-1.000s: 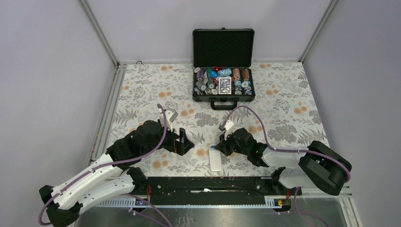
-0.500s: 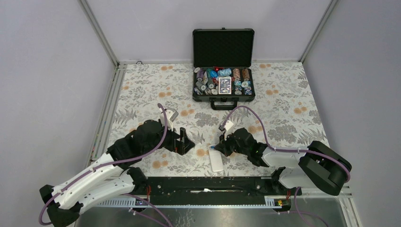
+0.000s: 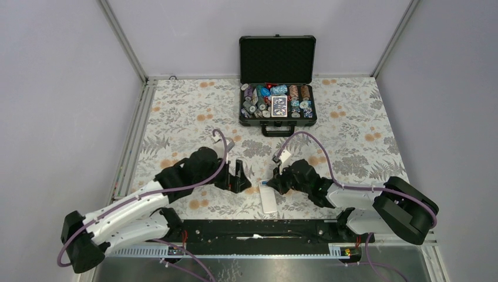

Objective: Load the batteries into the remote control

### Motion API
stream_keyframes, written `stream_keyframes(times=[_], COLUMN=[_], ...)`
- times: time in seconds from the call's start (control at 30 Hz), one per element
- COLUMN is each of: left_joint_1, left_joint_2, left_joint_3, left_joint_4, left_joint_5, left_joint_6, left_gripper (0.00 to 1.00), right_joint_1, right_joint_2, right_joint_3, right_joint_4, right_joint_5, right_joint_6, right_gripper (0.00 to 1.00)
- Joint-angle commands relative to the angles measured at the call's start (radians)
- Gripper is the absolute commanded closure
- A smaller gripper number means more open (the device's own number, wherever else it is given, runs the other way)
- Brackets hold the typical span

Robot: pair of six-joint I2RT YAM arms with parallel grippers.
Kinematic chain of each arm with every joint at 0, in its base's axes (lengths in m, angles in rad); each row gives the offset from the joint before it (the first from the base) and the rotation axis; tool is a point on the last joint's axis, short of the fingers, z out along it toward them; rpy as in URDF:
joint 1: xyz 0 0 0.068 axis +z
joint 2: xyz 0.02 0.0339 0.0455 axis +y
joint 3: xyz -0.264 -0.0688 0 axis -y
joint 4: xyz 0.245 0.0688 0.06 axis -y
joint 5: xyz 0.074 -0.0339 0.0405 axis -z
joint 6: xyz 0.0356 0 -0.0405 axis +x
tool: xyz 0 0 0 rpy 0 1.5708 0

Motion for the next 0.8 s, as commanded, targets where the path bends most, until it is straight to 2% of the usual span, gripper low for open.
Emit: stream_keyframes(times=[0.0,0.27,0.77], left_joint_1=[0.005,0.005,0.004], left_joint_2=[0.082,0.233,0.490], left_joint_3=[-0.051,-0.084,-0.087], left_joint_4=[0.183,0.363,0.563], left_joint_5=[0.077,0.104,0.103], left_joint_6=[-0.096,-0.157,-0.235], left_gripper=[0.02,0.09,0.34], right_joint_1=[-0.006,-0.006,-0.006], right_joint_2=[-0.034,-0.024,0.007], right_joint_3=[-0.016,-0.022,-0.024], right_joint_4=[0.023,0.035,0.084], right_joint_5=[0.014,0.019,0.017], right_joint_6=[-0.004,0.001,0.016], right_gripper=[1.00,1.00,1.00])
